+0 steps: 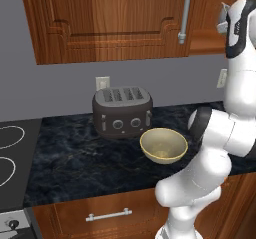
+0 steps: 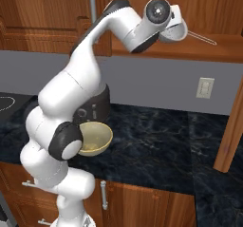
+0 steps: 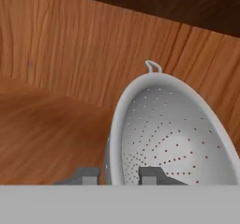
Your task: Open the cabinet and setup a tea strainer by placing it in the bowl upright.
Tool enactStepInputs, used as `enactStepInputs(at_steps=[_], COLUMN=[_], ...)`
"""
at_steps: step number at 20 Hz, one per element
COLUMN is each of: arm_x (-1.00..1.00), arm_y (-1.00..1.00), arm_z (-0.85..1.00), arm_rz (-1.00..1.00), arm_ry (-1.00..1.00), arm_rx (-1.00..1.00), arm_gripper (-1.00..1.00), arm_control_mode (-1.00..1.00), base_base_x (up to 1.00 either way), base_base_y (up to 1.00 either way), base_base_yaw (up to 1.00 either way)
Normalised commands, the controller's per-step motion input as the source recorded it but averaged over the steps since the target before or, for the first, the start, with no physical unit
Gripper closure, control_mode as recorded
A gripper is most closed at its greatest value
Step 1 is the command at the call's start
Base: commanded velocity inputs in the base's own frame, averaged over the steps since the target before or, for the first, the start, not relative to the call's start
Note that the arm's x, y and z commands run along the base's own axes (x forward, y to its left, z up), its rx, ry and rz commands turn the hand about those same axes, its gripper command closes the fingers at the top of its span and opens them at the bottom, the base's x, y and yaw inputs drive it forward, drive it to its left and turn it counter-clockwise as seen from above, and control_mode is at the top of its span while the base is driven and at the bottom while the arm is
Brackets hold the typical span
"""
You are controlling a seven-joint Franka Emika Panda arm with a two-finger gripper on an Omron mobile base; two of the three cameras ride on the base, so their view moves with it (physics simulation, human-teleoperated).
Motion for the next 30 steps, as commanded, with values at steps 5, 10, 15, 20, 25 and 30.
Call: enactStepInputs(at_steps=[5,10,15,20,25,30], arm_x=[-0.5,-0.73,-0.76,-0.61,-0.83,-0.82], arm_y=[0.01,0.23,0.43,0.49,0.08,0.31], arm_z=[0.0,0.01,0.07,0.12,0.02,0.0], arm_rz=[-0.07,-0.09,-0.11,-0.12,-0.13,-0.1], arm_ry=[-0.01,-0.03,0.0,0.05,0.17,0.22], arm_rx=[-0.11,-0.13,-0.13,-0.09,0.0,0.0], arm_gripper=[1.0,1.0,1.0,1.0,1.0,1.0], arm_control_mode=[-1.0,-1.0,-1.0,-1.0,-1.0,-1.0], base_base_x=[0.0,0.0,0.0,0.0,0.0,0.0], base_base_y=[0.0,0.0,0.0,0.0,0.0,0.0], base_base_yaw=[0.0,0.0,0.0,0.0,0.0,0.0])
